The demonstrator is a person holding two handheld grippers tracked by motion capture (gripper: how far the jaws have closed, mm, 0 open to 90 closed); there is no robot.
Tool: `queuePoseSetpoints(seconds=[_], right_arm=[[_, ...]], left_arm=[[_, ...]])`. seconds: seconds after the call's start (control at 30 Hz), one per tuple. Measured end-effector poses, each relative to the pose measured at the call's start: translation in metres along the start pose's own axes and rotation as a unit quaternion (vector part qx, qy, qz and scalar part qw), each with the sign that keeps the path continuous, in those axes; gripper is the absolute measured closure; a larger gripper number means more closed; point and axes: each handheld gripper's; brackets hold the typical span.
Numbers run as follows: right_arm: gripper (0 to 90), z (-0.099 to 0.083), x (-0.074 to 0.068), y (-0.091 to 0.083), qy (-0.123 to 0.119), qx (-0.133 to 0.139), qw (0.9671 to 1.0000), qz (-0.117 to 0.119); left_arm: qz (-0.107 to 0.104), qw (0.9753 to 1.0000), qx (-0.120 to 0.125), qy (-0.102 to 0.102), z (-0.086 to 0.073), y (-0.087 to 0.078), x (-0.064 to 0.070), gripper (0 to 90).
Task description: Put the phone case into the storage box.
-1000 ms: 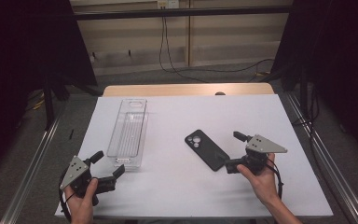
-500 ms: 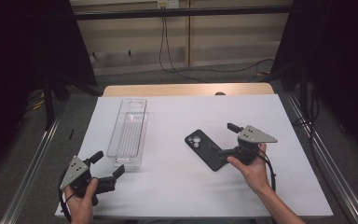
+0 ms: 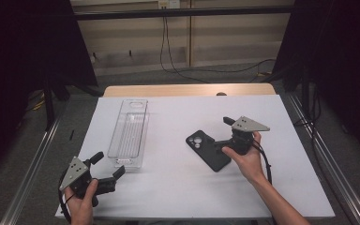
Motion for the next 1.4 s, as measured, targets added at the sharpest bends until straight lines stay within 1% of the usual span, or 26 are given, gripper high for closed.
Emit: queuePoseSetpoints(seconds=[0.07,0.1,0.13,0.17,0.2,0.3,0.4,0.47,0.5,0.57,0.6,0.67,0.73,0.77,0.83,0.87,0.9,0.97,1.03,1.07,1.1,1.13,1.2,1.3,1.33,1.4], right_arm=[[0.8,0.002,0.001,0.004,0.001,-0.001,1.0,0.0],[0.9,0.002,0.002,0.009,0.005,-0.006,1.0,0.0],[0.9,0.002,0.002,0.009,0.005,-0.006,1.0,0.0],[2.0,0.002,0.002,0.011,0.005,-0.017,0.9998,0.003],[3.4,0.002,0.003,0.014,0.004,-0.038,0.9992,0.003],[2.8,0.002,0.004,0.016,0.007,-0.042,0.9991,0.002],[3.2,0.004,0.007,0.019,0.013,-0.048,0.9988,0.007],[4.0,0.005,0.008,0.02,0.02,-0.065,0.9976,0.011],[4.0,0.005,0.008,0.02,0.02,-0.065,0.9976,0.011],[4.0,0.007,0.01,0.022,0.026,-0.082,0.9962,0.014],[4.0,0.007,0.01,0.022,0.026,-0.082,0.9962,0.014],[3.4,0.008,0.012,0.024,0.032,-0.099,0.9945,0.014],[3.7,0.009,0.012,0.025,0.032,-0.103,0.9941,0.011],[4.3,0.009,0.012,0.026,0.027,-0.106,0.9939,0.009],[3.9,0.008,0.012,0.027,0.03,-0.116,0.9927,0.011],[3.5,0.008,0.012,0.027,0.036,-0.126,0.9912,0.015],[3.5,0.008,0.012,0.027,0.036,-0.126,0.9912,0.015],[3.1,0.007,0.013,0.028,0.039,-0.135,0.9899,0.017],[2.5,0.007,0.014,0.029,0.041,-0.154,0.9871,0.019],[4.7,0.006,0.015,0.031,0.046,-0.17,0.984,0.027],[4.7,0.006,0.015,0.031,0.046,-0.17,0.984,0.027],[4.4,0.006,0.016,0.031,0.051,-0.175,0.9828,0.03],[2.9,0.007,0.017,0.033,0.053,-0.186,0.9808,0.027],[3.0,0.008,0.018,0.037,0.059,-0.2,0.9776,0.034],[2.6,0.008,0.018,0.038,0.06,-0.205,0.9762,0.036],[2.9,0.006,0.017,0.041,0.064,-0.23,0.9702,0.04]], left_arm=[[0.002,1.0,0.0,0.002,0.0,0.0,0.0,2.1],[0.002,1.0,0.0,0.003,0.0,0.0,-0.001,2.1],[0.002,1.0,0.0,0.002,0.0,0.0,-0.001,2.1],[0.002,1.0,0.001,0.001,0.0,0.0,-0.001,2.1],[0.001,1.0,0.0,0.002,0.0,0.0,-0.001,2.1],[0.001,1.0,0.0,0.003,0.0,-0.001,-0.001,2.1],[0.001,1.0,0.0,0.001,0.0,-0.001,-0.001,2.1],[0.001,1.0,0.0,0.002,0.0,-0.001,-0.001,2.1],[0.0,1.0,-0.001,0.003,0.0,-0.001,-0.001,2.1],[0.001,1.0,-0.001,0.003,0.0,-0.001,-0.001,2.1],[0.001,1.0,-0.001,0.003,0.0,-0.001,-0.001,2.1],[0.001,1.0,-0.001,0.003,0.0,-0.001,-0.001,2.1],[0.001,1.0,-0.001,0.002,0.0,-0.001,-0.001,2.1],[0.0,1.0,-0.001,0.002,0.0,-0.001,-0.001,2.1],[0.0,1.0,-0.001,0.002,0.0,-0.001,-0.001,2.1],[0.0,1.0,-0.001,0.002,0.0,-0.001,-0.001,2.1],[0.0,1.0,-0.001,0.002,0.0,-0.001,-0.001,2.1],[0.0,1.0,-0.001,0.002,0.0,-0.001,-0.001,2.1],[0.001,1.0,-0.001,0.004,0.0,-0.001,-0.001,2.1],[0.001,1.0,-0.001,0.004,0.0,-0.001,-0.001,2.1],[0.0,1.0,-0.001,0.003,0.0,-0.001,-0.001,2.1],[0.001,1.0,-0.001,0.002,0.0,-0.001,-0.001,2.1],[0.0,1.0,-0.001,0.001,0.0,0.0,-0.001,2.1],[0.001,1.0,0.0,0.004,0.0,-0.001,-0.001,2.1],[0.001,1.0,0.0,0.004,0.0,-0.001,-0.001,2.1],[0.001,1.0,0.0,0.002,0.0,-0.001,-0.001,2.1]])
Point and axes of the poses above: each handheld gripper's, and its own axes: y roughly forward along the jaws, z roughly out of its top, x roughly to its right, and after that the axes turned 5 degrees about z, right-handed
